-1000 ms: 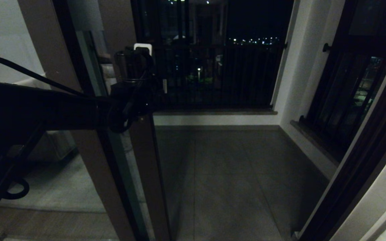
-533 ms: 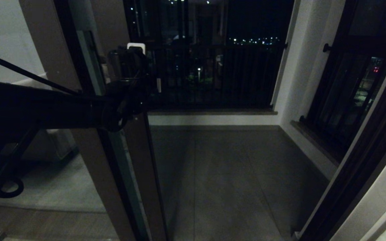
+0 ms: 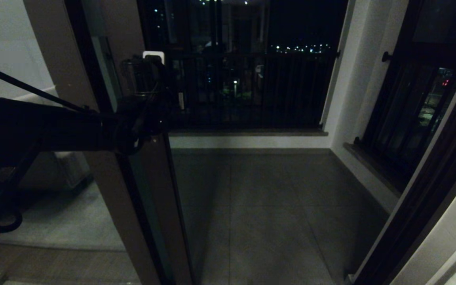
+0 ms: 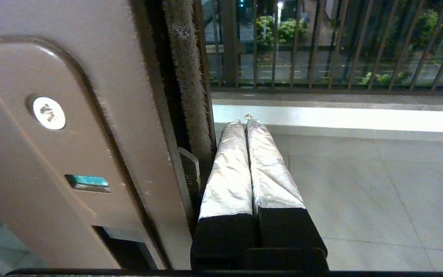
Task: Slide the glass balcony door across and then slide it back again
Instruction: Open the slid door
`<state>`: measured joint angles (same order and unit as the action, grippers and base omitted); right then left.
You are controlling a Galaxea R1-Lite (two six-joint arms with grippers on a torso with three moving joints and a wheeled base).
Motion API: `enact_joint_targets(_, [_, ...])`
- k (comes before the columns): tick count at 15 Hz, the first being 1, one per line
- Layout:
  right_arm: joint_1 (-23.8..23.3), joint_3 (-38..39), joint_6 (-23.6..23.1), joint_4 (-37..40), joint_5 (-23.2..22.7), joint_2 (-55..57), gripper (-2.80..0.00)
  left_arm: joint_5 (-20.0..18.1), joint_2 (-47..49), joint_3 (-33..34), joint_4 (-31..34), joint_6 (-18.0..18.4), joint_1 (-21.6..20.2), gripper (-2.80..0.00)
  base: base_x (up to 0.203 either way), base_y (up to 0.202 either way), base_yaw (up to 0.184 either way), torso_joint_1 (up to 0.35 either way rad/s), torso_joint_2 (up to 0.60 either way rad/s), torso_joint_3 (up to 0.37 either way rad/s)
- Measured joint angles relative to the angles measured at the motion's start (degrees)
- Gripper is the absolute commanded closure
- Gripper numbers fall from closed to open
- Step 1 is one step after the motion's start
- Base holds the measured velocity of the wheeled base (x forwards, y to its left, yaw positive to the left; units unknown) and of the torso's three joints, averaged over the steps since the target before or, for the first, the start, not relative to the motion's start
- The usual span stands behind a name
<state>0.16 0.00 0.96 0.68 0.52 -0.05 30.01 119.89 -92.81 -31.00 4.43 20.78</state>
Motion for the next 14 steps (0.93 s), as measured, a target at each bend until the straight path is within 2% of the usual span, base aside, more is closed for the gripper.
enact_joint_targets(14, [0.0, 0.0, 0.0, 0.0, 0.0, 0.0, 0.0, -0.5, -1.0, 1.4, -0.3, 0.0, -1.9, 0.0, 0.0, 0.0, 0.0, 0.0, 0.0, 0.0])
